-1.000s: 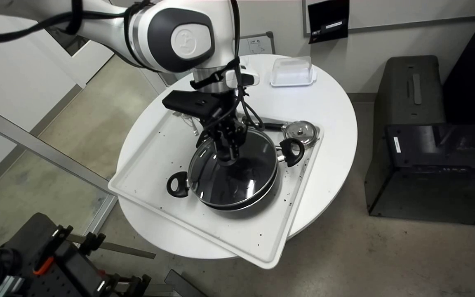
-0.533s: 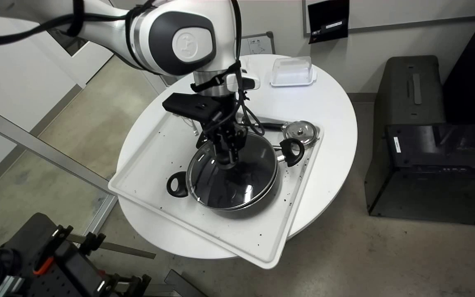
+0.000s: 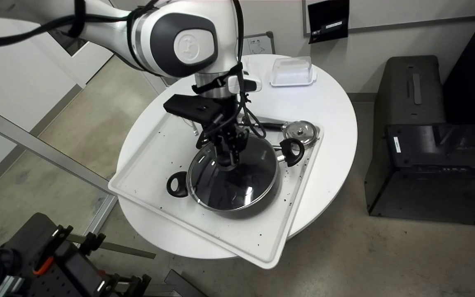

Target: Put the lid on the black pot

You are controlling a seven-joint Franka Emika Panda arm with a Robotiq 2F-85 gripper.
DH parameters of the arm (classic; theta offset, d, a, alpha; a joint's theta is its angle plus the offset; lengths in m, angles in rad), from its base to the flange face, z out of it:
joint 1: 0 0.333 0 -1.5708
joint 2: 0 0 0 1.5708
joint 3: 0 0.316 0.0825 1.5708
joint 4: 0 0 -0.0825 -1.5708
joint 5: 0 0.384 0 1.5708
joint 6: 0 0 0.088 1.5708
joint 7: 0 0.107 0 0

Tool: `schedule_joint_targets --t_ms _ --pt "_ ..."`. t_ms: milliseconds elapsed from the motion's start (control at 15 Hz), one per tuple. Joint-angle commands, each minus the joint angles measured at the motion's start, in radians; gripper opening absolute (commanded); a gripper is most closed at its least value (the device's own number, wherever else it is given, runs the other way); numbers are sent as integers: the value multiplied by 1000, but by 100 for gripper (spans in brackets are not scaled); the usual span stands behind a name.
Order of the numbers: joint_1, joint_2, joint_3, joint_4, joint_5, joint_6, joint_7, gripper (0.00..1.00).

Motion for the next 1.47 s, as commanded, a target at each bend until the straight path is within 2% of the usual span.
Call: schedule_joint_targets --t_ms 0,1400 --pt "-1 -11 1 6 27 -26 -4 25" --pt "2 17 2 41 30 3 4 25"
